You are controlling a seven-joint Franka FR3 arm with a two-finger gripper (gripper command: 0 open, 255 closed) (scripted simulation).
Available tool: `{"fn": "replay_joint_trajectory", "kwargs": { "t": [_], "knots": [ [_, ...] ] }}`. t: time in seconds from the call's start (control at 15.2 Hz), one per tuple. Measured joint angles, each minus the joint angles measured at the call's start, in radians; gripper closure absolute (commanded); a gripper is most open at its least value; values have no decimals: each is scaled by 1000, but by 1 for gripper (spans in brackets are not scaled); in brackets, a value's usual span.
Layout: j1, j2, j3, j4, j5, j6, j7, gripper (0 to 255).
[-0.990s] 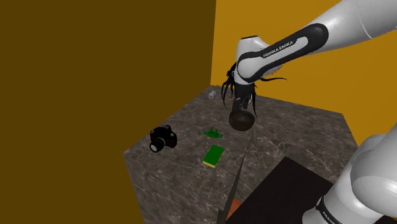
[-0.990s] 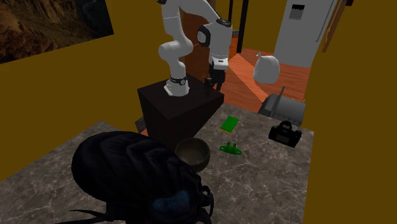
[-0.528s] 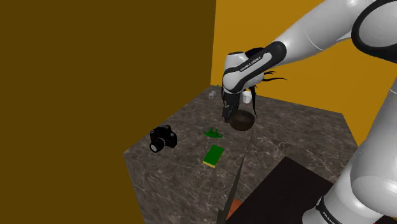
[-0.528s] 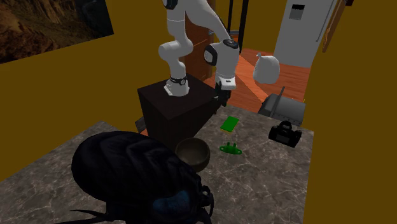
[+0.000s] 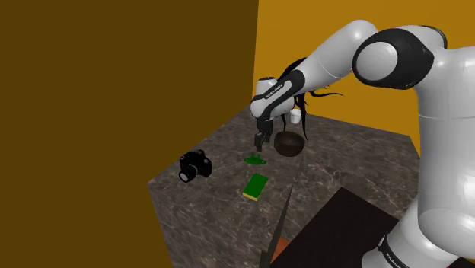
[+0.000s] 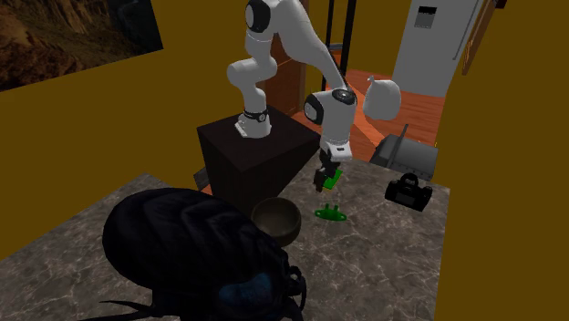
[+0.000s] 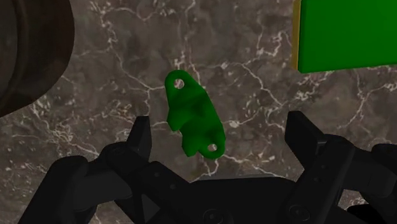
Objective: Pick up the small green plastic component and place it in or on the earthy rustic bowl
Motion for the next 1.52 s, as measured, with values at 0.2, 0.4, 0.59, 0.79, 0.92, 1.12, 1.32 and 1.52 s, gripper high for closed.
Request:
{"fn": "replay_joint_trajectory", "kwargs": {
  "t": [0.2,0.4,0.59,0.79,0.92,1.12,1.32,1.52],
  "knots": [
    [-14,118,15,99,18,17,-25,0],
    [-24,225,28,203,29,19,-38,0],
    [-27,267,32,228,32,36,-40,0],
    [-29,298,35,233,35,61,-41,0],
    [-30,311,36,235,36,71,-42,0],
    [-31,315,36,238,36,73,-43,0],
    [-31,315,36,239,36,73,-43,255],
    [-31,312,36,240,36,73,-43,255]
  ]
}}
